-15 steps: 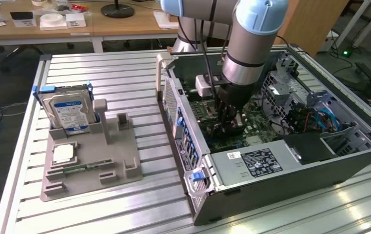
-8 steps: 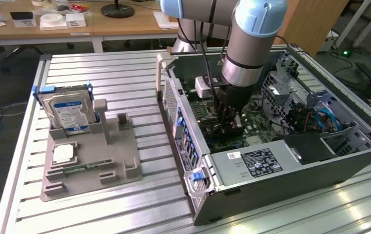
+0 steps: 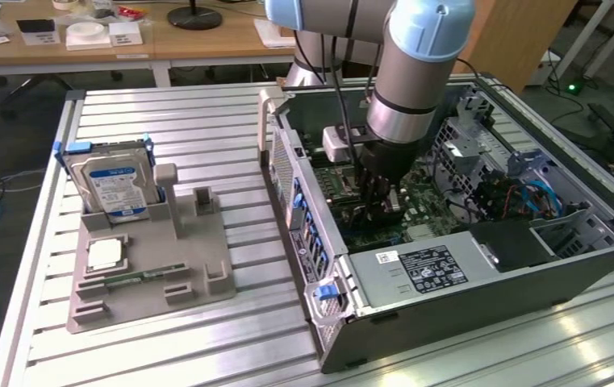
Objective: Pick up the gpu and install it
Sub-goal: 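Insert the gpu into the slot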
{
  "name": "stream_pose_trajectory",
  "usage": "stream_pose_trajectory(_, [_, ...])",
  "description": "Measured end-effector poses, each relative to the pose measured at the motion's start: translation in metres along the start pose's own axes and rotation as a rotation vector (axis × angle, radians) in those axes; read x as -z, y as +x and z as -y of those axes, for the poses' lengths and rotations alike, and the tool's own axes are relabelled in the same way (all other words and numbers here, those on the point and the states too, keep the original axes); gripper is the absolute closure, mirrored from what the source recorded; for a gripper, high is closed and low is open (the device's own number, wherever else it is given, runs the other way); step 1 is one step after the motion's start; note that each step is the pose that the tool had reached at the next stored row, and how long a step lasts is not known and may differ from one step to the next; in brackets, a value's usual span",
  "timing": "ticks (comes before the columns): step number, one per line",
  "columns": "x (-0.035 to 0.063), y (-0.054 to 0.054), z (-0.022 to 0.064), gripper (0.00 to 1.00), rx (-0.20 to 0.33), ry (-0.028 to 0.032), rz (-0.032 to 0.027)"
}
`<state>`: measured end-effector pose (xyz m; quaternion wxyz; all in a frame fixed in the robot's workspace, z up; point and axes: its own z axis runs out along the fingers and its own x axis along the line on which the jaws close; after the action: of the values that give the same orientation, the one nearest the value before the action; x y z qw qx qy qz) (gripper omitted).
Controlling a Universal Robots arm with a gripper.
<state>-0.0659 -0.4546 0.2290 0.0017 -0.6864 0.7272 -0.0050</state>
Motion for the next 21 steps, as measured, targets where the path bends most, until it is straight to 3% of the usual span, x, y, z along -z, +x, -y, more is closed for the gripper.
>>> stream_pose_trajectory(21, [-0.0003,0.0,-0.0014,0.73,0.0,-0.0008,0.0006])
